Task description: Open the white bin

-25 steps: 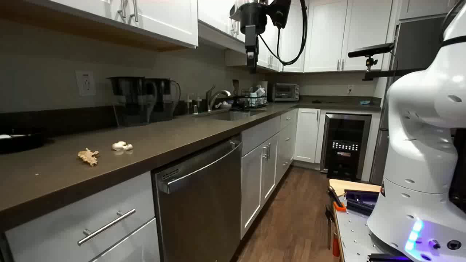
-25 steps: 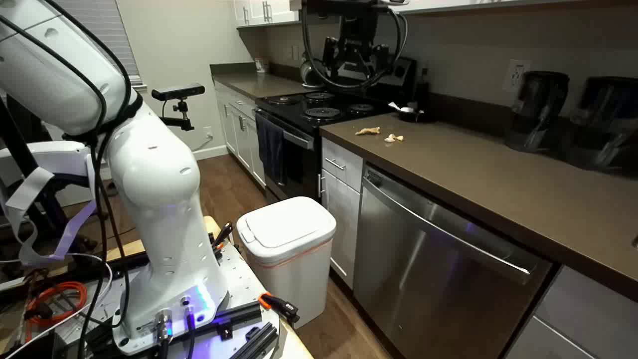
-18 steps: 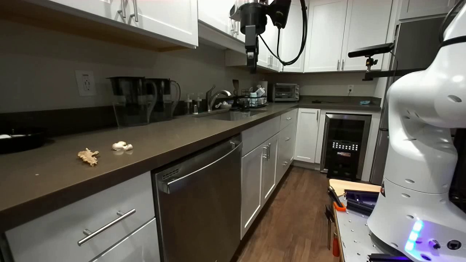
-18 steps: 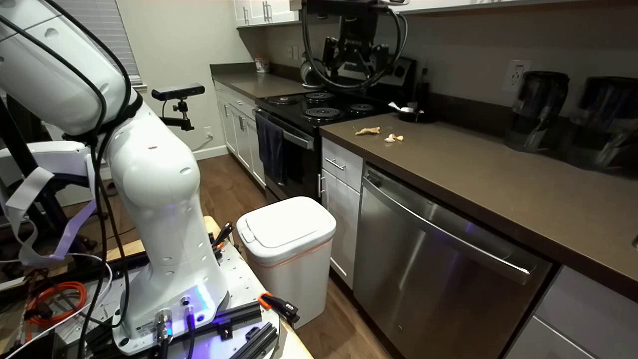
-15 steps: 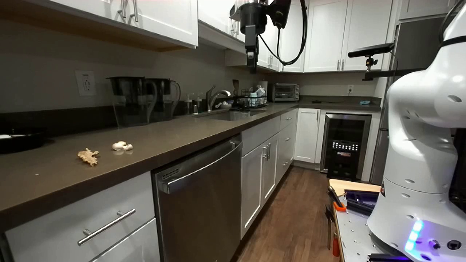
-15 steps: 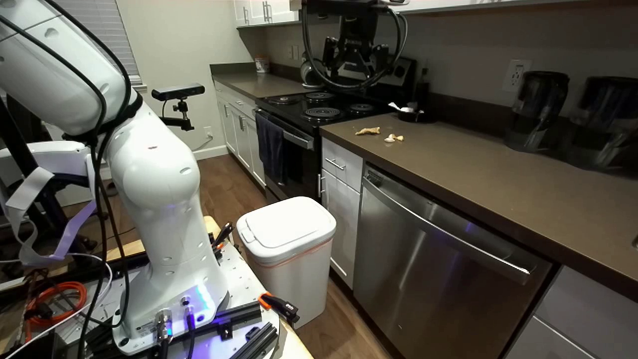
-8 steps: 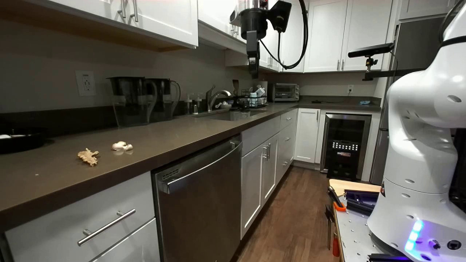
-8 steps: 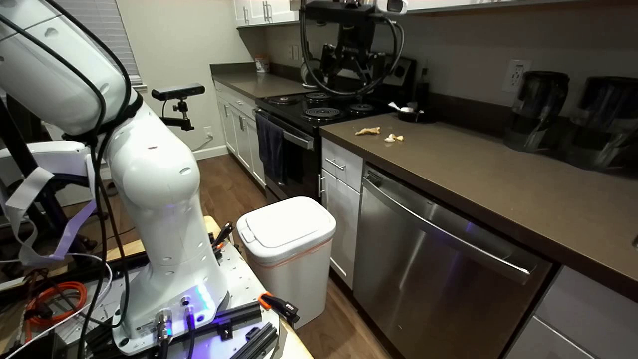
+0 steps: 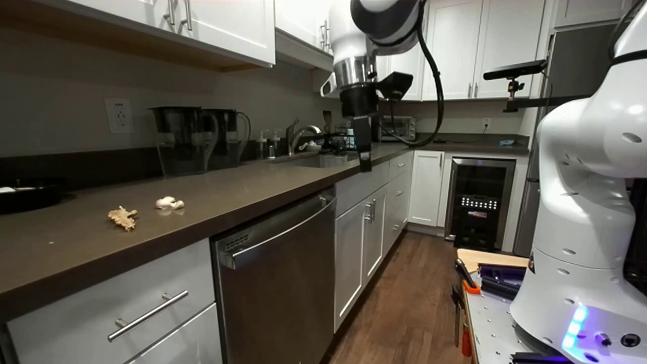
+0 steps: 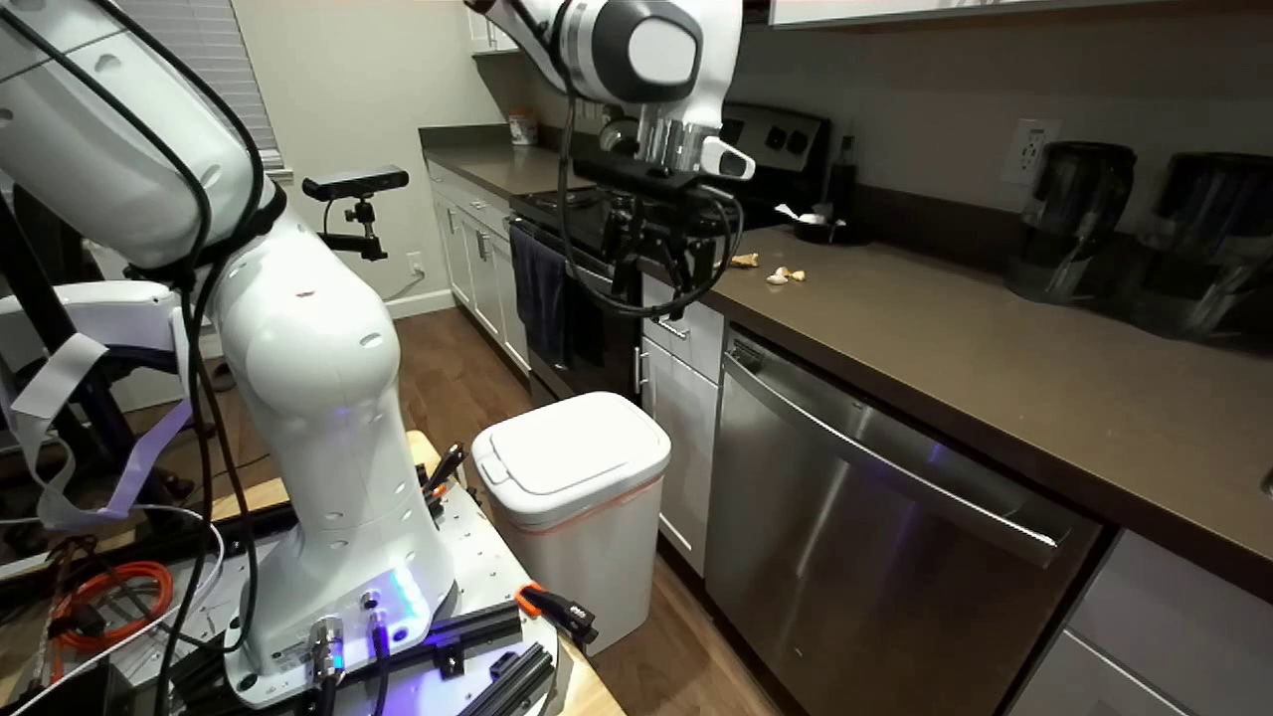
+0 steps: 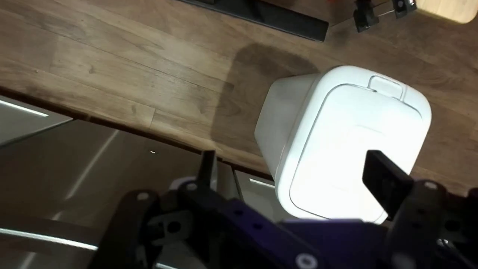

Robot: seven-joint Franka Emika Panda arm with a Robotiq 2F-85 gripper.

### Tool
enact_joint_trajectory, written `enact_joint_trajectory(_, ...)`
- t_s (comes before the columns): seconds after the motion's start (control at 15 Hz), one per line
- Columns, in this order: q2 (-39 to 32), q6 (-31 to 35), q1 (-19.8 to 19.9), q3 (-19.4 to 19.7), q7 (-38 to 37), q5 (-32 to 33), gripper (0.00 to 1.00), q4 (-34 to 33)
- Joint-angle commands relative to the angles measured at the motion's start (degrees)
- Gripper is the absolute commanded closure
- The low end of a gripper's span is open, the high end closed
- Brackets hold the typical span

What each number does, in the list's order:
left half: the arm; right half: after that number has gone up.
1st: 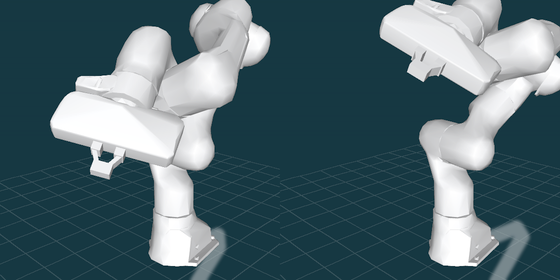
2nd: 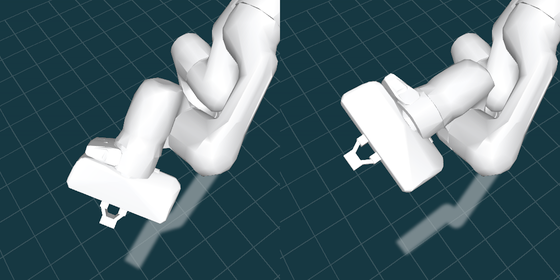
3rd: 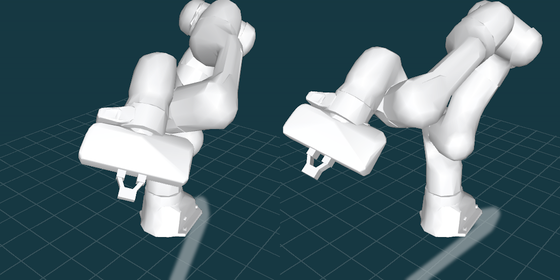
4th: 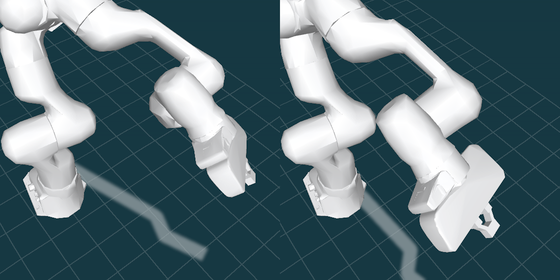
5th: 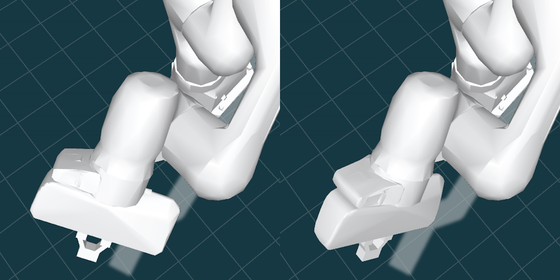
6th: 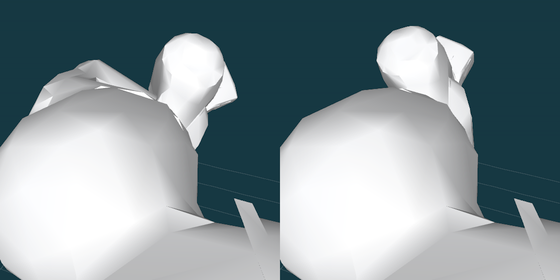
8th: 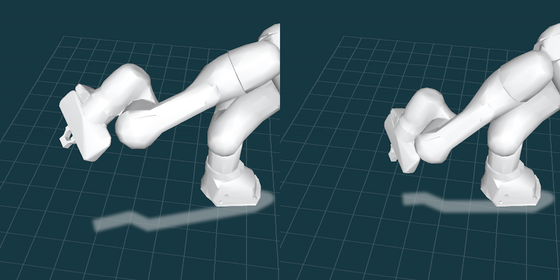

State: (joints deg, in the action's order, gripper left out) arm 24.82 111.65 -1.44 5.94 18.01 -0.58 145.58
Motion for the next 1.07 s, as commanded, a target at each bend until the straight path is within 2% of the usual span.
enact_joint_trajectory(0.0, 1.34, 13.98, -2.01, -2.83, -1.35, -1.27, 0.00, 11.05)
enact_joint_trajectory(0.2, 0.37, 25.68, -5.49, -5.99, -4.60, -3.29, 0.00, 19.27)
enact_joint_trajectory(0.27, -5.22, 26.73, -7.04, -7.24, -6.23, -4.25, 0.00, 14.82)
enact_joint_trajectory(0.47, -10.09, 31.83, -10.74, -12.23, -14.28, -6.52, 0.00, 16.15)
enact_joint_trajectory(0.73, -21.42, 39.22, -14.83, -18.55, -23.73, -9.38, 0.00, 15.62)
enact_joint_trajectory(1.0, -33.17, 42.33, -17.50, -22.63, -26.83, -15.45, 0.00, 12.00)
